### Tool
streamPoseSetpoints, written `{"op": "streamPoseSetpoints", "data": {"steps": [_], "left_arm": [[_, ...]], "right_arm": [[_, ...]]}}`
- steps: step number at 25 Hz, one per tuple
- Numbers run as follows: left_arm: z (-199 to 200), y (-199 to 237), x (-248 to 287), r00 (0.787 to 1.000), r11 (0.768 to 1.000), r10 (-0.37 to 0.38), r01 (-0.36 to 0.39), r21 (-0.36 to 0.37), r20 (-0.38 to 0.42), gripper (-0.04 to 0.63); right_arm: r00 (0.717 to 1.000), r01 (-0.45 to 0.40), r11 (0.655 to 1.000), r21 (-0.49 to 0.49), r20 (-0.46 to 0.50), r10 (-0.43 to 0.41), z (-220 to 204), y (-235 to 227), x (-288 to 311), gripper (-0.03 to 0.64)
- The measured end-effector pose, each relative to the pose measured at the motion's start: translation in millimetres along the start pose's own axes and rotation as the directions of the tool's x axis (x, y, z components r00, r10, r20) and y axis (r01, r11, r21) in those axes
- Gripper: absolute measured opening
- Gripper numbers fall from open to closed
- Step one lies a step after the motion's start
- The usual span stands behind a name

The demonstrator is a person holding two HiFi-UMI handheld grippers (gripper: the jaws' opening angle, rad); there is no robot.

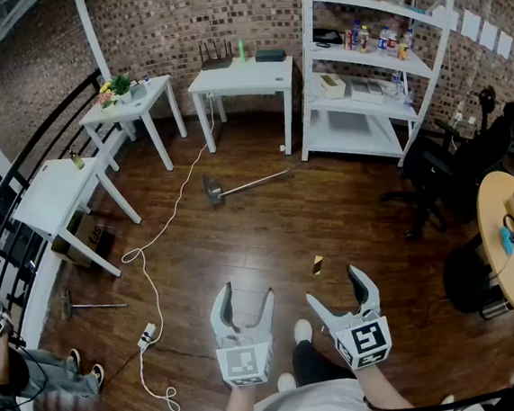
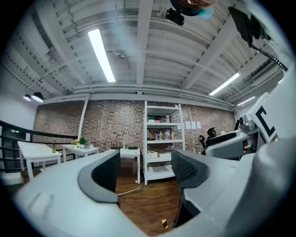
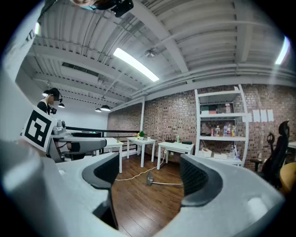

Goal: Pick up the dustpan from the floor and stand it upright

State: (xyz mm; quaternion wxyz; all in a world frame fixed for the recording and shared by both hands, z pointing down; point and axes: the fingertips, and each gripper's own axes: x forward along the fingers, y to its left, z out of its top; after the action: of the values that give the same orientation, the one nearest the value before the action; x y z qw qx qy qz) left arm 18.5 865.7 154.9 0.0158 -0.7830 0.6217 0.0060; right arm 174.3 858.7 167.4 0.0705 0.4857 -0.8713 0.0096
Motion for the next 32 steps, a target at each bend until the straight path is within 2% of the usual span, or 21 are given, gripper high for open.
{"op": "streamPoseSetpoints", "data": {"steps": [5, 10, 13, 18, 23, 29, 32], "left_arm": [[8.7, 10.0, 76.9, 1.000, 1.000, -0.009, 0.009, 0.025, -0.012, 0.339], [21.4, 37.4, 152.2, 0.998, 0.996, 0.069, -0.070, 0.063, 0.015, 0.319], [14.2, 40.1, 187.4, 0.995, 0.994, 0.097, -0.097, 0.055, 0.003, 0.318], [-22.2, 27.5, 237.8, 0.996, 0.997, 0.050, -0.046, 0.057, -0.077, 0.313], [-40.2, 36.7, 298.4, 0.994, 1.000, 0.005, -0.004, 0.007, -0.108, 0.311], [-58.6, 68.8, 402.7, 0.992, 0.999, -0.029, 0.023, -0.048, -0.121, 0.311], [-65.2, 95.6, 462.7, 0.993, 0.998, -0.038, 0.032, -0.054, -0.116, 0.311]], "right_arm": [[0.997, -0.024, 0.999, 0.029, 0.068, 0.022, 25.3, -60.1, 75.1, 0.370], [0.991, -0.021, 0.999, 0.033, 0.136, 0.016, 51.0, -119.5, 140.0, 0.351], [0.994, -0.006, 0.999, 0.035, 0.107, 0.002, 37.3, -143.3, 160.7, 0.347], [0.999, -0.048, 0.998, 0.048, 0.004, 0.048, 1.4, -169.1, 198.1, 0.337], [0.996, 0.014, 0.995, 0.103, -0.088, -0.005, -26.5, -208.0, 241.4, 0.334], [0.991, 0.083, 0.985, 0.152, -0.114, -0.066, -25.3, -270.8, 320.5, 0.278], [0.990, 0.078, 0.981, 0.179, -0.127, -0.055, -17.4, -291.9, 377.2, 0.273]]}}
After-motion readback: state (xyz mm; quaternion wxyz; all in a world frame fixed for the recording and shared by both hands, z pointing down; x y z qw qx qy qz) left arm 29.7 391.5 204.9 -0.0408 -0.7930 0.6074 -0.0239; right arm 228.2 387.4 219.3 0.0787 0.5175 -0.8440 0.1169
